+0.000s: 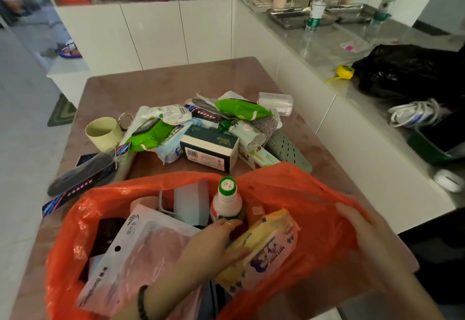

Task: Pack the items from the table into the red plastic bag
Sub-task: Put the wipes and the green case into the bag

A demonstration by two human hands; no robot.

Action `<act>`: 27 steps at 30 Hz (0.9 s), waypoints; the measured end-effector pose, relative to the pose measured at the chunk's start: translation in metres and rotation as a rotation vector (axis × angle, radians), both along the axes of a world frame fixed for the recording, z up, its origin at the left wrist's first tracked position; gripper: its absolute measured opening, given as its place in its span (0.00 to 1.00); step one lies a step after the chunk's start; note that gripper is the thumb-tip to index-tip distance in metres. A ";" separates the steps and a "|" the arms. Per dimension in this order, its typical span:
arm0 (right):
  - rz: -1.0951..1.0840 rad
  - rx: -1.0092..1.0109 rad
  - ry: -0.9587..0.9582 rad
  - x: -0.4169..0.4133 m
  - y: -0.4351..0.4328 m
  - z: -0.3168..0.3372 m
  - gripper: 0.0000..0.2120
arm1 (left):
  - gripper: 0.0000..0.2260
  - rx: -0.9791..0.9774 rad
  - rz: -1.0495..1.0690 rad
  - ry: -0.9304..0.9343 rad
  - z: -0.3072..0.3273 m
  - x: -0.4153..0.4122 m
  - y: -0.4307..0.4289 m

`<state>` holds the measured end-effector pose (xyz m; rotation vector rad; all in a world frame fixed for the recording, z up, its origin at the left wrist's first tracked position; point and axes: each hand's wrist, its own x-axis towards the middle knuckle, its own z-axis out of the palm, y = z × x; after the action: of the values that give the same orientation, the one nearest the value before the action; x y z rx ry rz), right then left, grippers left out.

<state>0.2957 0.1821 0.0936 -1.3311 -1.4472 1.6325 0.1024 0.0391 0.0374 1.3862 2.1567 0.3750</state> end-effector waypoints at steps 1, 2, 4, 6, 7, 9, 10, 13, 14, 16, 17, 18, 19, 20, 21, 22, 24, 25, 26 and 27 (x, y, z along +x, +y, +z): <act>0.072 0.131 -0.064 0.000 0.009 0.008 0.07 | 0.23 0.055 0.017 -0.040 0.007 -0.007 -0.003; 0.138 0.268 -0.122 -0.003 0.018 0.017 0.07 | 0.17 0.124 0.048 -0.102 0.017 -0.015 -0.004; 0.200 0.474 -0.172 -0.018 0.038 0.034 0.06 | 0.05 0.290 0.136 -0.249 0.041 -0.033 -0.002; 0.227 0.530 -0.128 -0.047 0.062 0.044 0.05 | 0.04 0.454 0.211 -0.343 0.066 -0.054 0.012; 0.256 0.536 -0.116 -0.067 0.077 0.045 0.07 | 0.06 0.525 0.253 -0.387 0.076 -0.066 0.021; 0.347 0.570 -0.156 -0.112 0.106 0.037 0.13 | 0.08 0.597 0.362 -0.499 0.086 -0.088 0.046; 0.401 0.587 -0.195 -0.134 0.120 0.031 0.17 | 0.09 0.601 0.416 -0.571 0.088 -0.098 0.060; 0.594 0.693 -0.385 -0.202 0.149 0.008 0.32 | 0.10 0.539 0.580 -0.795 0.085 -0.120 0.100; 0.645 0.775 -0.465 -0.221 0.154 0.000 0.36 | 0.11 0.521 0.622 -0.865 0.083 -0.125 0.111; 0.729 0.944 -0.617 -0.252 0.161 -0.015 0.39 | 0.13 0.486 0.685 -0.987 0.078 -0.132 0.124; 0.765 1.009 -0.699 -0.264 0.164 -0.025 0.40 | 0.15 0.469 0.709 -1.035 0.075 -0.135 0.128; 0.792 1.063 -0.777 -0.273 0.166 -0.032 0.39 | 0.17 0.456 0.734 -1.078 0.073 -0.136 0.130; 0.804 1.097 -0.828 -0.280 0.167 -0.039 0.38 | 0.18 0.452 0.756 -1.118 0.071 -0.138 0.130; 0.788 1.123 -0.842 -0.285 0.168 -0.043 0.35 | 0.19 0.453 0.776 -1.155 0.069 -0.139 0.130; 0.743 1.158 -0.822 -0.288 0.168 -0.045 0.31 | 0.20 0.456 0.799 -1.184 0.067 -0.140 0.128; 0.695 1.188 -0.778 -0.290 0.169 -0.045 0.27 | 0.21 0.459 0.821 -1.206 0.065 -0.141 0.125; 0.643 1.208 -0.668 -0.289 0.171 -0.043 0.23 | 0.21 0.472 0.861 -1.247 0.063 -0.143 0.120; 0.629 1.197 -0.626 -0.287 0.173 -0.041 0.23 | 0.20 0.479 0.880 -1.274 0.063 -0.144 0.118; 0.614 1.183 -0.589 -0.283 0.176 -0.038 0.22 | 0.20 0.489 0.899 -1.309 0.064 -0.143 0.115; 0.599 1.172 -0.549 -0.279 0.178 -0.034 0.22 | 0.19 0.508 0.914 -1.352 0.065 -0.142 0.113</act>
<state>0.0166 0.3600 0.0596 -0.6409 -2.6779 0.3524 -0.0400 0.1522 0.1029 -0.0175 1.3153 1.6749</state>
